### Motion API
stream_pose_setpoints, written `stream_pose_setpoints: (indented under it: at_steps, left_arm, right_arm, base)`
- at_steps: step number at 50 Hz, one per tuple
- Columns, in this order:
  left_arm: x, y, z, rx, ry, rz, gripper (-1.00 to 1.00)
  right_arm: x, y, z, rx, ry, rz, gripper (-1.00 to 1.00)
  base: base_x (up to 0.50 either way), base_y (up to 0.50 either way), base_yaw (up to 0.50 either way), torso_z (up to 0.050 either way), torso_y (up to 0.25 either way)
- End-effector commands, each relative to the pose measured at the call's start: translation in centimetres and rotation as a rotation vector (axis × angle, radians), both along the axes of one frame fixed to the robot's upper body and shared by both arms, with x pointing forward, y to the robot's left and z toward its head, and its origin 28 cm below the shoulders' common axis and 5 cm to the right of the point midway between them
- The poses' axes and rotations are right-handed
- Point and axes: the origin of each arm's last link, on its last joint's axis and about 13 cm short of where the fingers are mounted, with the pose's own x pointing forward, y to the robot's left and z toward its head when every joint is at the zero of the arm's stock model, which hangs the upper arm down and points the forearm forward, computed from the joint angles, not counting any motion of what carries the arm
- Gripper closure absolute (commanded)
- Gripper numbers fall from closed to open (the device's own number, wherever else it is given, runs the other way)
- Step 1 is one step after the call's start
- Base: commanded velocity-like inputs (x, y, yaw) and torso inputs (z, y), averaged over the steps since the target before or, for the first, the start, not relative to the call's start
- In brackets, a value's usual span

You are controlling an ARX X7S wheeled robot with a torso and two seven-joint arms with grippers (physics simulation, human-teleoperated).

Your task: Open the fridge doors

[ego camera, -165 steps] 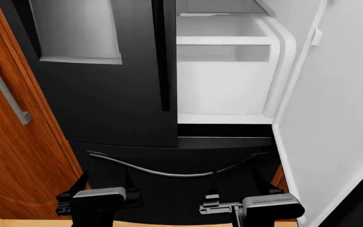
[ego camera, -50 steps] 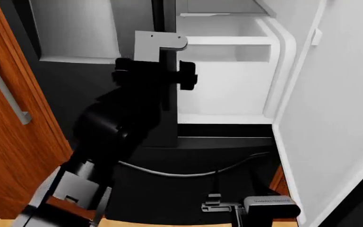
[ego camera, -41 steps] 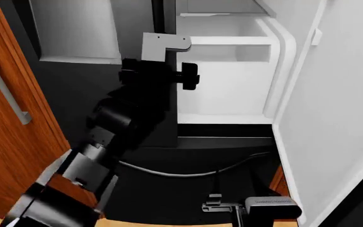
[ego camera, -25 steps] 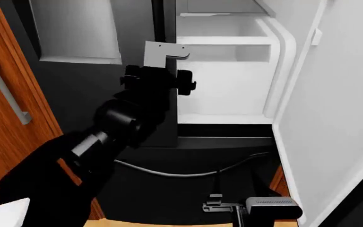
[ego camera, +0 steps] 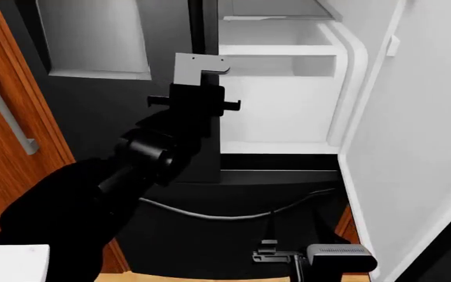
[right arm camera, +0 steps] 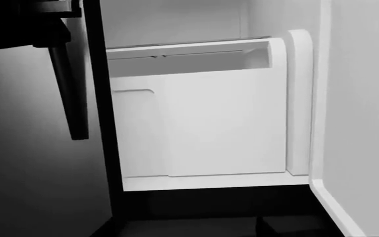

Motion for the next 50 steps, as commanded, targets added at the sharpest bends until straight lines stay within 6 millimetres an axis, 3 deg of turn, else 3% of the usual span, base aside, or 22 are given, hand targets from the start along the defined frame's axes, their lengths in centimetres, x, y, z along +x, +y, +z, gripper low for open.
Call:
stream_pose_setpoints:
  at_steps: [1, 11, 20, 31, 50]
  left_arm:
    - [0.8, 1.1, 1.7, 0.046, -0.098, 0.066, 1.0]
    - [-3.0, 3.5, 2.6, 0.04, -0.146, 0.009, 1.0]
    - [-5.2, 5.1, 2.4, 0.044, -0.17, -0.015, 1.0]
    - [-6.7, 7.2, 2.7, 0.055, -0.201, -0.024, 1.0]
    - [-7.3, 12.1, 2.1, 0.081, -0.2, 0.047, 1.0]
  right_arm:
    - [0.0, -0.1, 0.0, 0.007, -0.001, -0.005, -1.0]
    - [0.1, 0.1, -0.1, -0.022, -0.009, -0.008, -1.0]
    - [0.2, 0.2, -0.1, -0.039, -0.012, -0.01, -1.0]
    - [0.3, 0.3, -0.1, -0.05, -0.011, -0.01, -1.0]
    - [0.3, 0.3, -0.1, -0.08, -0.007, -0.016, -1.0]
  base:
    - [0.0, 0.0, 0.0, 0.0, 0.01]
    - [0.0, 0.0, 0.0, 0.0, 0.003]
    - [0.0, 0.0, 0.0, 0.0, 0.003]
    - [0.0, 0.0, 0.0, 0.0, 0.003]
    - [0.0, 0.0, 0.0, 0.0, 0.003]
